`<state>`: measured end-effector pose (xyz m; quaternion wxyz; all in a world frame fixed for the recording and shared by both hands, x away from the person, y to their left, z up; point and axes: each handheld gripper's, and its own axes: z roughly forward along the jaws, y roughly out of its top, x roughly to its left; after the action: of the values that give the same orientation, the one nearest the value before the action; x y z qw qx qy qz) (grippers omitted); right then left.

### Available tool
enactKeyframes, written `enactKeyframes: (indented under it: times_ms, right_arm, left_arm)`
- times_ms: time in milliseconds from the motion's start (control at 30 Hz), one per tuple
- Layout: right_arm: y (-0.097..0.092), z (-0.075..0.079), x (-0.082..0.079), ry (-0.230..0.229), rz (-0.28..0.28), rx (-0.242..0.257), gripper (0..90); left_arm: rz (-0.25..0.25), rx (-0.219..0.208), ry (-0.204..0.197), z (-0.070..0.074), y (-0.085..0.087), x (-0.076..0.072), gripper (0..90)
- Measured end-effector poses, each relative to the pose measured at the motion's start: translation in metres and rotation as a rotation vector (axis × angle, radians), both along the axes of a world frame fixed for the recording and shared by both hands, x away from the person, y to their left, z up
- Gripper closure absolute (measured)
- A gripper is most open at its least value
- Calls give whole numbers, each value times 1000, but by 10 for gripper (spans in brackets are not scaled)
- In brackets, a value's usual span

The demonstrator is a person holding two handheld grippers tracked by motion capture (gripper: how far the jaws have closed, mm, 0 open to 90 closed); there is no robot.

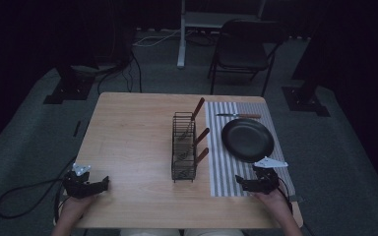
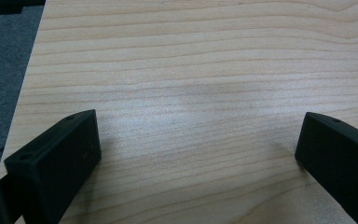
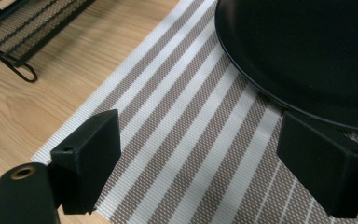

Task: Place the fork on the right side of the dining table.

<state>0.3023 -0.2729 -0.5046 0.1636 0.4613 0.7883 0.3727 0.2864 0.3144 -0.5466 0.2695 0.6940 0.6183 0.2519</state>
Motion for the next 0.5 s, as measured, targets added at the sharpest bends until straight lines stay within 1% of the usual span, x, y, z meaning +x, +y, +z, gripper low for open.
enactKeyframes:
  times_ms: [67,133,267,500]
  right_arm:
    - [2,2,2,-3,3,0,133]
    - [3,4,3,-1,10,3,134]
    - [6,8,5,-3,24,9,139]
    - [10,19,11,-24,43,16,139]
  left_arm:
    - [1,5,-2,0,-1,0,2]
    - [-1,-5,2,0,0,0,2]
    - [-1,-5,2,0,0,0,2]
    - [-1,-6,1,0,0,0,2]
